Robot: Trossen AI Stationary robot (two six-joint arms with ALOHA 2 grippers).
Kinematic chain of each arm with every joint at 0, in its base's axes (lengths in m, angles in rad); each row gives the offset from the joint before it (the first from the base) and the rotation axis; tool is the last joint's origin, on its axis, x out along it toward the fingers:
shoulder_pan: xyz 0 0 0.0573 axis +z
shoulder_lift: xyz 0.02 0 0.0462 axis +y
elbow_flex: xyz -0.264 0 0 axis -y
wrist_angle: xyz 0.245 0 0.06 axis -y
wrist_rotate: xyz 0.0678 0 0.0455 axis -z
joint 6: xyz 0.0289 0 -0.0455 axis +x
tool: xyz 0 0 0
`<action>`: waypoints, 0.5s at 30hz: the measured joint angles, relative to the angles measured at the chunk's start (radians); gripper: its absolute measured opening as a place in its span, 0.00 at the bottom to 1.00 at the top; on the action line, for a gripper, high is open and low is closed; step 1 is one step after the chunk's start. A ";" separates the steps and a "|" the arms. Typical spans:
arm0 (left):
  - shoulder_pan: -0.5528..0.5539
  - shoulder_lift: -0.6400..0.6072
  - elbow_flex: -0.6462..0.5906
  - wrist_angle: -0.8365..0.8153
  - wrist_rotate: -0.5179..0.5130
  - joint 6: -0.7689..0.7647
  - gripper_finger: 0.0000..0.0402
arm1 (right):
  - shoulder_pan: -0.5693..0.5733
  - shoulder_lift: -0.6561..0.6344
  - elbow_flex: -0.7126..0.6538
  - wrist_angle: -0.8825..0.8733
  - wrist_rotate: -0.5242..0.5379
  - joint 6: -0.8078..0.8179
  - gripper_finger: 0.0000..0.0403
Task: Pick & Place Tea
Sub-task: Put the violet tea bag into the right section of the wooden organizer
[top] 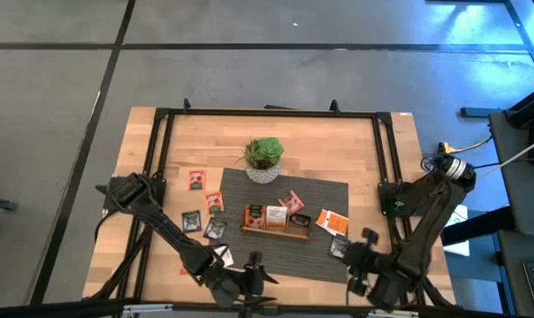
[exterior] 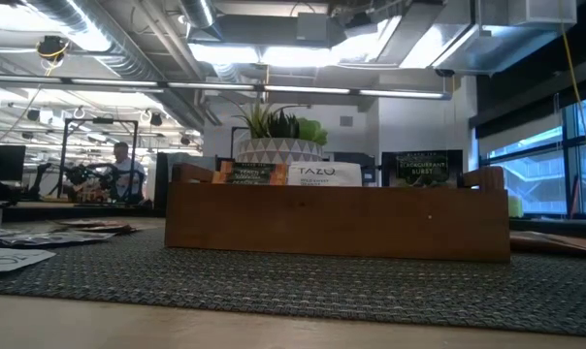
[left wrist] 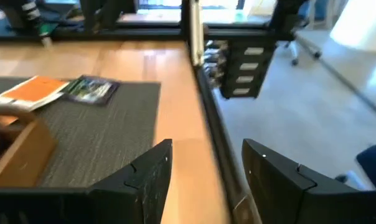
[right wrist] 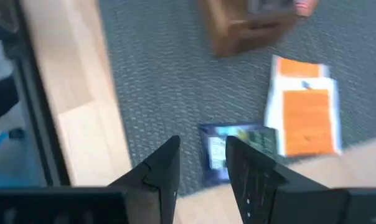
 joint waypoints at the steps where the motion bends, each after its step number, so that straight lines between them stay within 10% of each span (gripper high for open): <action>1: 0.005 0.002 0.005 0.007 0.016 -0.002 0.48 | 0.015 -0.016 -0.001 -0.027 0.004 0.042 0.33; 15: -0.003 0.002 0.007 0.008 0.041 -0.025 0.47 | 0.053 -0.059 -0.001 -0.233 0.075 0.303 0.33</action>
